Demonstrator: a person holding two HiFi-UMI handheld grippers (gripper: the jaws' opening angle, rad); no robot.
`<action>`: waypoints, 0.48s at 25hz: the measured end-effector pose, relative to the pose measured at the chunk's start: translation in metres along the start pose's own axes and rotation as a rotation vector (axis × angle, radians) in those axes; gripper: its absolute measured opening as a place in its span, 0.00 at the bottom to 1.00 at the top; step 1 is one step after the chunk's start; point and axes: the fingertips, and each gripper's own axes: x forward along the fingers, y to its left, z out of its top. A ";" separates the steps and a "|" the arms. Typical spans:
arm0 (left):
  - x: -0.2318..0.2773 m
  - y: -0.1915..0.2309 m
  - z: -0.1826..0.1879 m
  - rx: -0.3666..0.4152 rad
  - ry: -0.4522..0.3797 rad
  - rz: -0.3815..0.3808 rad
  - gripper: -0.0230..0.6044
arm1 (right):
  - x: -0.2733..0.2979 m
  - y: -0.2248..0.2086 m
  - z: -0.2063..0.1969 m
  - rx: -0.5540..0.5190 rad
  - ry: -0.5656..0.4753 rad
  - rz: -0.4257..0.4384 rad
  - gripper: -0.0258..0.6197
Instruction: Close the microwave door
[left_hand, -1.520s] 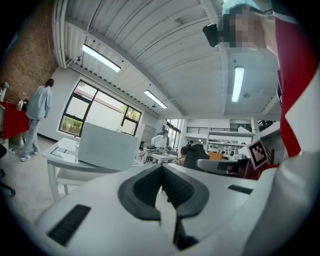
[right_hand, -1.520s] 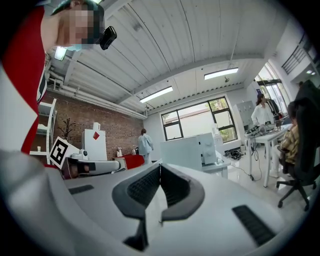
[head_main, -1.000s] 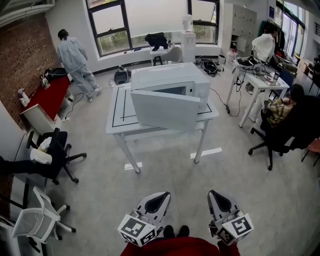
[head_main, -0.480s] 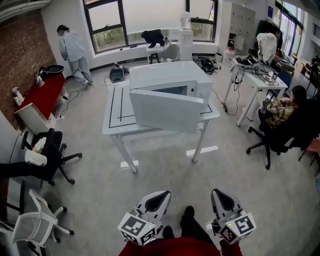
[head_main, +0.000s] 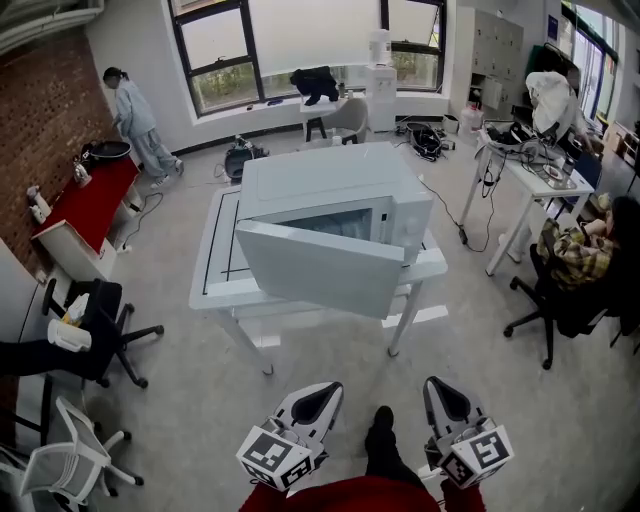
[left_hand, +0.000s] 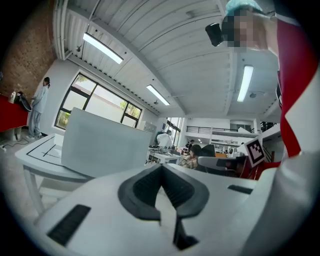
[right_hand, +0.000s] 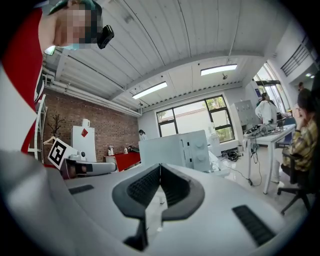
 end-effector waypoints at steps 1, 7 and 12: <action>0.018 0.006 0.007 0.011 -0.007 0.013 0.05 | 0.012 -0.014 0.007 -0.021 -0.014 0.016 0.06; 0.094 0.054 0.043 0.106 -0.064 0.187 0.05 | 0.065 -0.089 0.026 -0.014 -0.010 0.065 0.06; 0.122 0.084 0.038 0.108 0.020 0.344 0.19 | 0.099 -0.124 0.031 0.016 -0.001 0.118 0.06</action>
